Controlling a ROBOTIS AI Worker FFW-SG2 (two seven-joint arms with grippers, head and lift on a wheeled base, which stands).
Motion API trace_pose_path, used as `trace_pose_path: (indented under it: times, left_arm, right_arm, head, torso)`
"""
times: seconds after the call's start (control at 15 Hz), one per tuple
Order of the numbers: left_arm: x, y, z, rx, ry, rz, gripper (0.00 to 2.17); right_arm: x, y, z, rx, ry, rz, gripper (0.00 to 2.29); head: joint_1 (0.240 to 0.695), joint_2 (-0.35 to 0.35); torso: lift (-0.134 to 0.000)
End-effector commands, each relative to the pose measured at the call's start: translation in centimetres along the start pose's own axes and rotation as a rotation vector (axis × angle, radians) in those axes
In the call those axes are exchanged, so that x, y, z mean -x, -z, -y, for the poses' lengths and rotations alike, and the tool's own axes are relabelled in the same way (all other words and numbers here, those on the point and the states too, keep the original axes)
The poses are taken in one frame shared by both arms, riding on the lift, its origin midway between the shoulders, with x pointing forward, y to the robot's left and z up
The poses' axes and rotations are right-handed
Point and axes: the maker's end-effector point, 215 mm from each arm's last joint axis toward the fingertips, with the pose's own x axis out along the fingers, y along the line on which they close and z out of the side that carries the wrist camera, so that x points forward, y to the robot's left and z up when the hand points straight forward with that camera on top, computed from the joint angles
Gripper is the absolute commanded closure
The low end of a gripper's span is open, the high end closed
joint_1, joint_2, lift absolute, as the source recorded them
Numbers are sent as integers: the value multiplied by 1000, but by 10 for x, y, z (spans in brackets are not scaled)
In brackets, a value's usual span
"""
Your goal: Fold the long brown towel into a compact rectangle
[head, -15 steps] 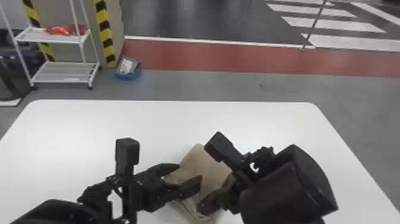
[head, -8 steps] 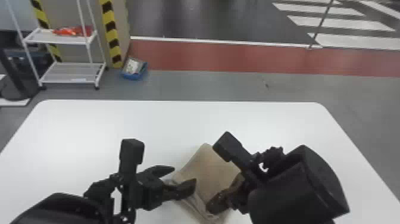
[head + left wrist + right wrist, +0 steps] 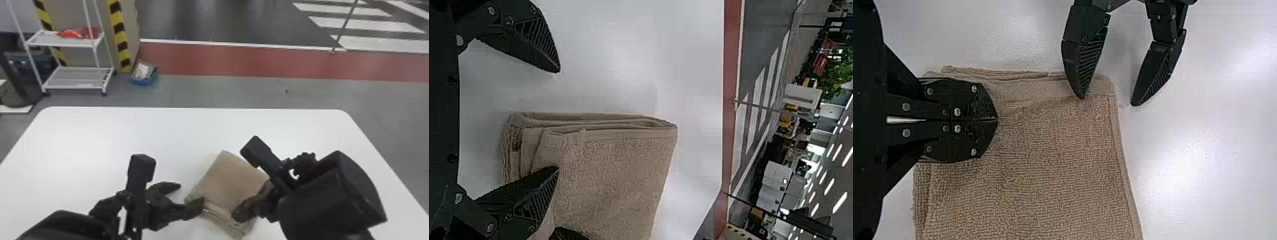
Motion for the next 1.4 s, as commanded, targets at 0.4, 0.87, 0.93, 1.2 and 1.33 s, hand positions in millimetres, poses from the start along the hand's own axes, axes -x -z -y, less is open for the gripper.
trace_pose_path:
  times: [0.4,0.87,0.93,1.2,1.33]
  left_arm:
    - [1,0,-1,2,-5,3,242]
    - [1,1,0,2,-2,1,242]
    - [1,1,1,3,1,2,242]
    - [1,0,2,2,2,2,242]
    - [1,0,3,2,4,4,242]
  right_arm:
    - [57,-19,36,-121,7,182,1865]
    - [85,27,89,-216,104,156,1865]
    - [84,32,92,-219,107,144,1865]
    - [73,52,105,-241,128,80,1865]
    - [63,46,107,-243,122,70,1865]
  head:
    - [695,-132]
    - [695,-209]
    - [695,-219]
    - [695,-266]
    - [695,-274]
  torso:
    - [-124]
    - [-124]
    - [-124]
    - [-124]
    - [-124]
